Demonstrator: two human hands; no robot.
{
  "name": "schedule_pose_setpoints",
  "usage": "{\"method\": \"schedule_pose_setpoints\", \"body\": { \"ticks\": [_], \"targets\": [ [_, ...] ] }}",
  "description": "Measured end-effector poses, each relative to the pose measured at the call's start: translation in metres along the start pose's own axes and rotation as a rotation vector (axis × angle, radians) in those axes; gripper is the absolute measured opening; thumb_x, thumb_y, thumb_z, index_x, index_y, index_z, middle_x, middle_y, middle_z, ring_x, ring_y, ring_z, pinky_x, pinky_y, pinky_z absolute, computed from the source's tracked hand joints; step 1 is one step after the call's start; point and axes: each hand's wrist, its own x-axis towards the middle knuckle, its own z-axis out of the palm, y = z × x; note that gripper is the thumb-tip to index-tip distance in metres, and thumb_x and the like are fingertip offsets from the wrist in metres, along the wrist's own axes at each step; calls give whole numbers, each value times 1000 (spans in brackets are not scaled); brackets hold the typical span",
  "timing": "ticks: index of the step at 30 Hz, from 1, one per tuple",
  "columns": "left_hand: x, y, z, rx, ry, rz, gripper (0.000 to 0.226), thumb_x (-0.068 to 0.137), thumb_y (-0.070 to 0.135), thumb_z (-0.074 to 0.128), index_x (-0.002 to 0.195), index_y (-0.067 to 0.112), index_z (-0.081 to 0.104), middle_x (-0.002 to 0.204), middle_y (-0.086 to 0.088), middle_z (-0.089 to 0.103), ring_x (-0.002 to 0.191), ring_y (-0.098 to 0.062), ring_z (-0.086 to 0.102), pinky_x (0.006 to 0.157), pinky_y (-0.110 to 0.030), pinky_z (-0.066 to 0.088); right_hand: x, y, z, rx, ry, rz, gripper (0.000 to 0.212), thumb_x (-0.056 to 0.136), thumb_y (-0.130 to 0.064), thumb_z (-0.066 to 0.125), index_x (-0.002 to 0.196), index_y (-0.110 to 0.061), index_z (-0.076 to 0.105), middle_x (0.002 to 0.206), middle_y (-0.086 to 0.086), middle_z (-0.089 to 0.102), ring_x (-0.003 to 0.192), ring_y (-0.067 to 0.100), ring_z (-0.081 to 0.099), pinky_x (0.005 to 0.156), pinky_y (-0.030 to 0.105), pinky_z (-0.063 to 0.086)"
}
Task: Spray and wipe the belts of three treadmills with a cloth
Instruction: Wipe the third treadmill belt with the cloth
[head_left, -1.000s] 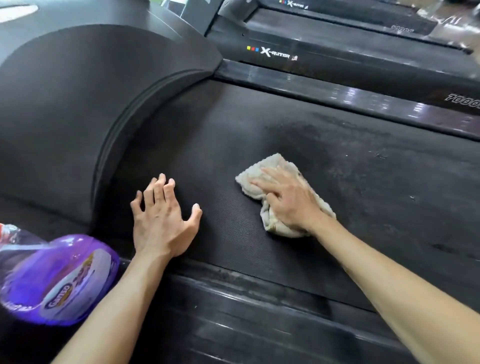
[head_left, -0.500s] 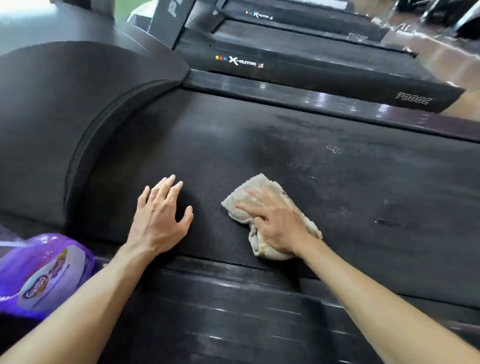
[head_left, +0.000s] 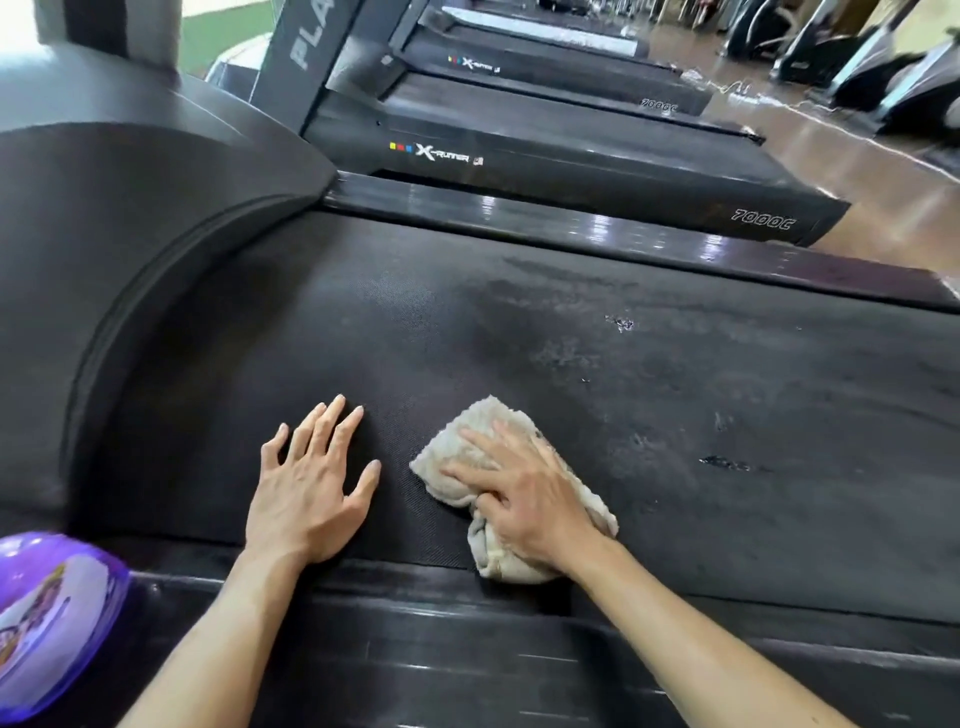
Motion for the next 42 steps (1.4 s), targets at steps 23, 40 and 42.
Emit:
{"method": "schedule_pose_setpoints", "body": {
  "ticks": [23,40,42],
  "targets": [
    [2,-1,2,14,15,2,76,90,63,15,158,32,27,168,10,17,155,-9,12,125,-42,10,66,-24,-1,-49,20,85,45,101,-42,39,141,-57,51,167,-24,21,159,14,5,129,44,-2],
    [0,-2,1,13,12,8,76,90,64,16,158,32,26,168,9,16,155,-9,10,125,-42,11,70,-5,6,-20,-16,-48,60,88,-47,25,140,-55,54,166,-22,25,158,12,5,129,44,-1],
    [0,-1,0,-1,18,10,75,90,63,18,158,31,28,168,9,19,155,-9,12,125,-42,12,43,8,3,22,-1,-31,57,88,-41,30,137,-54,59,164,-25,28,157,8,9,129,38,3]
  ]
}}
